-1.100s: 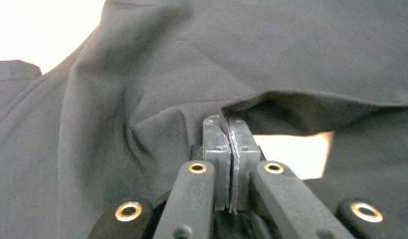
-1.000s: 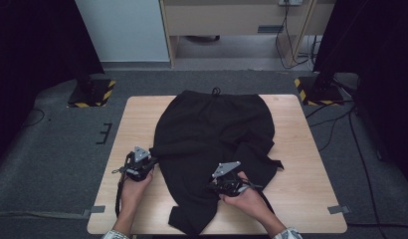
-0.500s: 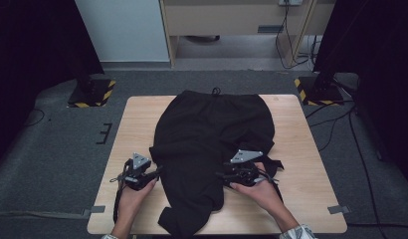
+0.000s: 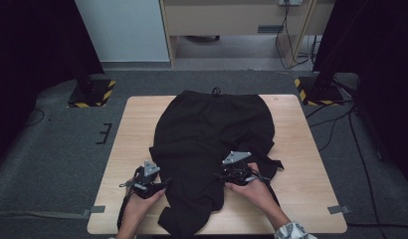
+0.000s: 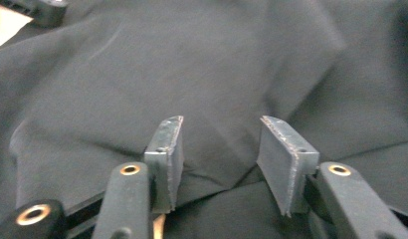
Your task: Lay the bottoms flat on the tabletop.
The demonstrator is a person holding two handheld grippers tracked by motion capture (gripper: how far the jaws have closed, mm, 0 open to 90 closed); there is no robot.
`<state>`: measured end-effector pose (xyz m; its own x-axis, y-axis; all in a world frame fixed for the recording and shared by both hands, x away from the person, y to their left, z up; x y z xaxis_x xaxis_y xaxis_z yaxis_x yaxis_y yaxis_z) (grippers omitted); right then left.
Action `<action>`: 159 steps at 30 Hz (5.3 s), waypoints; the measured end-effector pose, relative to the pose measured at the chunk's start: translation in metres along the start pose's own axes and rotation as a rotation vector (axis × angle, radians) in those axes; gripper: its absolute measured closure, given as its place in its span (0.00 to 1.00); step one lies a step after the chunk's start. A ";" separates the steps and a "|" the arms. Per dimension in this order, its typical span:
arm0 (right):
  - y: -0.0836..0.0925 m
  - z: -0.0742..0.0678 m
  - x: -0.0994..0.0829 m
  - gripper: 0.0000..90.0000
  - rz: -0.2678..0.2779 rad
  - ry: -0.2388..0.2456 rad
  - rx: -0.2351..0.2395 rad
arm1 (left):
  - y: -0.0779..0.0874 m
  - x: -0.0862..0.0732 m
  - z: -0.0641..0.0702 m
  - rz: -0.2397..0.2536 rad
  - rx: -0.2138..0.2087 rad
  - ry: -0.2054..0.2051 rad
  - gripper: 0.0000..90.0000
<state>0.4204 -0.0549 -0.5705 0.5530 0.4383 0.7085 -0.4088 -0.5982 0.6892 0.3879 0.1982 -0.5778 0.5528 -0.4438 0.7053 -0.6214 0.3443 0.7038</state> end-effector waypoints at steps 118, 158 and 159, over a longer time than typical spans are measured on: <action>-0.027 -0.079 0.000 0.92 -0.036 0.143 0.150 | 0.062 -0.029 -0.042 -0.019 -0.020 -0.123 0.54; -0.026 -0.044 0.027 0.79 0.014 0.060 -0.017 | 0.033 0.034 -0.067 0.056 0.007 -0.130 0.54; -0.027 -0.045 0.028 0.79 0.016 0.058 -0.015 | 0.027 0.039 -0.072 0.056 0.021 -0.118 0.54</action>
<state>0.4143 0.0030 -0.5624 0.5036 0.4674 0.7266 -0.4282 -0.5954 0.6798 0.4325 0.2499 -0.5256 0.4489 -0.5190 0.7274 -0.6615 0.3543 0.6610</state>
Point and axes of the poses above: each handheld gripper's, and its own axes: y roughly backward along the jaws, x roughly out of its top, z roughly to its right, the point moved 7 cm from there along -y, roughly forward along the jaws, and after that the axes turned 7 degrees about -y, right-handed, at the moved point
